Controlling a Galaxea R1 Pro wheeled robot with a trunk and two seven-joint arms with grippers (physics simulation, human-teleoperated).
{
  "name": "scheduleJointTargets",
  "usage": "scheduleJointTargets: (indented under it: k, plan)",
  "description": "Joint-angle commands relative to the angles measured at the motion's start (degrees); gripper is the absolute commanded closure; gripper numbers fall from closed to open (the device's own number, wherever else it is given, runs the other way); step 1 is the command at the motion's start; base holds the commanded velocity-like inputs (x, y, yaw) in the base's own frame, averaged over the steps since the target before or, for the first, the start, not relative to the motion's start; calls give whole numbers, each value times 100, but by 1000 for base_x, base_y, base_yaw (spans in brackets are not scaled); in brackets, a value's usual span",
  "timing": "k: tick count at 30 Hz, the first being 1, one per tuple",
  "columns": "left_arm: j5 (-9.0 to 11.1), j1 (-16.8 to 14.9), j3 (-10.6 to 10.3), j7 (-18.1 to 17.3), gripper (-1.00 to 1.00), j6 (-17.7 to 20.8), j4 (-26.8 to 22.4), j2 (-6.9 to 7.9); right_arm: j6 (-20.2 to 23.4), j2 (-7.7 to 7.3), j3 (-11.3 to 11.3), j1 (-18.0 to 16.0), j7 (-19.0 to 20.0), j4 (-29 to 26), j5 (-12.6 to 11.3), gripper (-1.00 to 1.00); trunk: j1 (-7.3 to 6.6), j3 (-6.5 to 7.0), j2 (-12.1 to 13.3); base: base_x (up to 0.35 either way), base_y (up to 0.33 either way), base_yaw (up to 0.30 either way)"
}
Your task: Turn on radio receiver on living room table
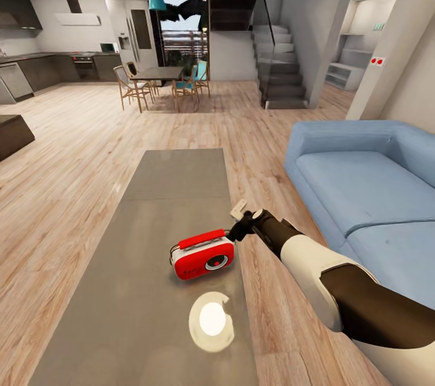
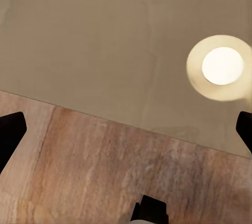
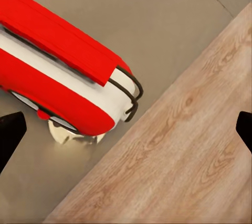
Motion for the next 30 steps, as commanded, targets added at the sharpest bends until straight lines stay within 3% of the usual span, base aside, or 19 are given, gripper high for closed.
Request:
scheduleJointTargets:
  k: [1, 30]
  plan:
    - [0, 0, 0, 1, -100, 0, 3, 0, 22, 0, 3, 0, -8, 13, 0, -100, 0, 0, 0, 0, 0, 0]
    - [0, 0, 0, -4, -100, 0, 3, 2, -230, 0, 0, 0, 3, 39, -9, -100, 0, -1, 0, 0, 0, 0]
